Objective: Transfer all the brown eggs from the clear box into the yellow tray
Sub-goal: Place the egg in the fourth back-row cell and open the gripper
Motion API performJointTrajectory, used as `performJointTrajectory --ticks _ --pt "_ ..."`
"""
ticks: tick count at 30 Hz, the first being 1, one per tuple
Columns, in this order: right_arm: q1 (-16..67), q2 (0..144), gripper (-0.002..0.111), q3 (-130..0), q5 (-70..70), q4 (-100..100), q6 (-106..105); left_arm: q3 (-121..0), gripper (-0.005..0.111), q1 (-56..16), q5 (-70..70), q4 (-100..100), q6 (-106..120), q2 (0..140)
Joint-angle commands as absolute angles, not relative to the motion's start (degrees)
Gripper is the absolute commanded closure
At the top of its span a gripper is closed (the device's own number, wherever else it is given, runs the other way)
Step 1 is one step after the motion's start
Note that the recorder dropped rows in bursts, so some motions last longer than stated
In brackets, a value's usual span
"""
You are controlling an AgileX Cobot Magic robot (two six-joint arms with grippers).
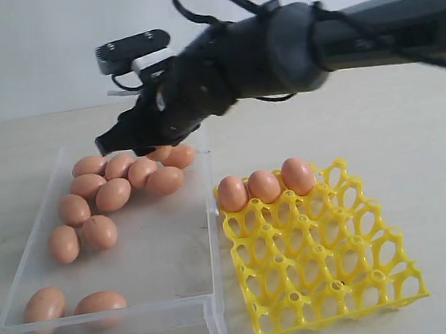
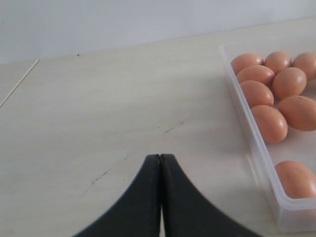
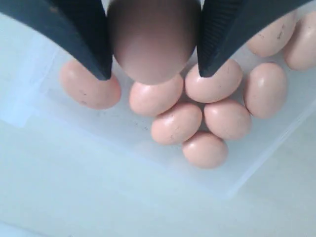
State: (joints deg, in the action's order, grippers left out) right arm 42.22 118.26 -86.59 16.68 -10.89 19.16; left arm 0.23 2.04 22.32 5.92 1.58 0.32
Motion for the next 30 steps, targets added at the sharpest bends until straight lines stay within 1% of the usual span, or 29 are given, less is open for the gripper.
performJointTrajectory --ticks 1,6,9,13,17,23,30 --pt "36.6 106.5 0.108 -65.0 -4.7 -11.4 14.9 0.0 0.107 1.6 21.8 5.8 1.2 0.0" --pt "26.7 97.9 0.108 -45.0 -18.2 1.3 -2.6 0.0 0.107 1.6 21.8 5.8 1.2 0.0" --pt "23.0 97.4 0.108 -40.7 -22.4 3.2 -2.9 0.0 0.107 1.6 21.8 5.8 1.2 0.0" --pt "19.6 98.2 0.108 -39.1 -22.8 3.0 -2.9 0.0 0.107 1.6 21.8 5.8 1.2 0.0" --pt "18.0 99.9 0.108 -39.0 -22.9 2.9 -2.9 0.0 0.107 1.6 21.8 5.8 1.2 0.0" --pt "17.8 102.9 0.108 -39.0 -26.4 2.9 -2.9 0.0 0.107 1.6 21.8 5.8 1.2 0.0" --pt "17.8 106.0 0.108 -40.8 -26.3 2.5 -2.9 0.0 0.107 1.6 21.8 5.8 1.2 0.0"
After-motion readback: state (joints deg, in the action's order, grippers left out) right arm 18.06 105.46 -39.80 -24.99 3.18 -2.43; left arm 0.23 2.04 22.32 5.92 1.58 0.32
